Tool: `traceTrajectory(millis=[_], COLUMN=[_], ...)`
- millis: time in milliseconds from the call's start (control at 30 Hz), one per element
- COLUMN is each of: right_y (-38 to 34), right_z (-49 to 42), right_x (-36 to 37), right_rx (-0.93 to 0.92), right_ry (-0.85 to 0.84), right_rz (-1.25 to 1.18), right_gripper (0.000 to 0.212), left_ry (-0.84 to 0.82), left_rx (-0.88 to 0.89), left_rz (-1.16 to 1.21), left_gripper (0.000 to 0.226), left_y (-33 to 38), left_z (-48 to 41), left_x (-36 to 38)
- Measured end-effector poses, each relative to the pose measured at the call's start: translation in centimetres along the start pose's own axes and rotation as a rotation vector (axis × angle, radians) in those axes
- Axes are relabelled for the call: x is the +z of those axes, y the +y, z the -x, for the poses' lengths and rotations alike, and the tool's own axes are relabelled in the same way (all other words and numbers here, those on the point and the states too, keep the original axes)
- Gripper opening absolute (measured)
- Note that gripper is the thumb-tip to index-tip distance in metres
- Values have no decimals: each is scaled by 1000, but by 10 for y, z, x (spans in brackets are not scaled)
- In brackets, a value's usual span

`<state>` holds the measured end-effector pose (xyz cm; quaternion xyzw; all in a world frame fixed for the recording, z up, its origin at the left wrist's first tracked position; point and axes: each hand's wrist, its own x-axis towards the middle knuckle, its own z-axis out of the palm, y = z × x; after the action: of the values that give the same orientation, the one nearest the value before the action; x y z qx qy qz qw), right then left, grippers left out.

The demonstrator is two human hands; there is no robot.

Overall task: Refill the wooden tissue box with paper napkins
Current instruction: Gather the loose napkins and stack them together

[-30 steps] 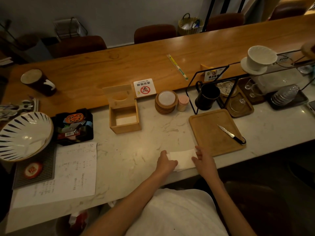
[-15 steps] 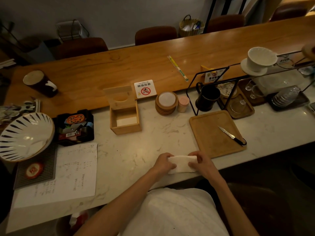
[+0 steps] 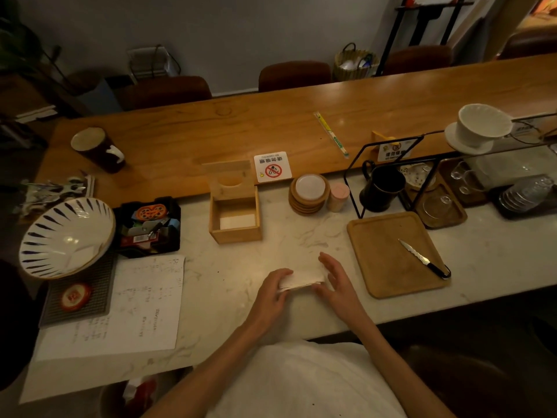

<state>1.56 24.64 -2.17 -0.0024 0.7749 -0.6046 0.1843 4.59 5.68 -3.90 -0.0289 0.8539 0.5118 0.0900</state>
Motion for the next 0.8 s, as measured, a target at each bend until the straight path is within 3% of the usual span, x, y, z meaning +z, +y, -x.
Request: traceTrajectory(millis=[200, 367, 467, 633, 800], right_y=[-3, 1, 4, 7, 10], right_z=[0, -2, -1, -6, -8], right_x=[5, 10, 14, 24, 25], right_rx=[59, 113, 129, 83, 48], right_ry=[-4, -23, -10, 72, 159], right_rz=[-112, -144, -129, -65, -120], right_gripper=[68, 94, 98, 76, 60], left_ry=[115, 135, 177, 173, 137], left_rx=[2, -56, -145, -25, -26], left_rz=[39, 109, 205, 169, 205], left_gripper=[30, 54, 58, 33, 56], left_y=[4, -1, -8, 1, -7], left_z=[-2, -9, -7, -10, -9], left_x=[8, 12, 16, 15, 18])
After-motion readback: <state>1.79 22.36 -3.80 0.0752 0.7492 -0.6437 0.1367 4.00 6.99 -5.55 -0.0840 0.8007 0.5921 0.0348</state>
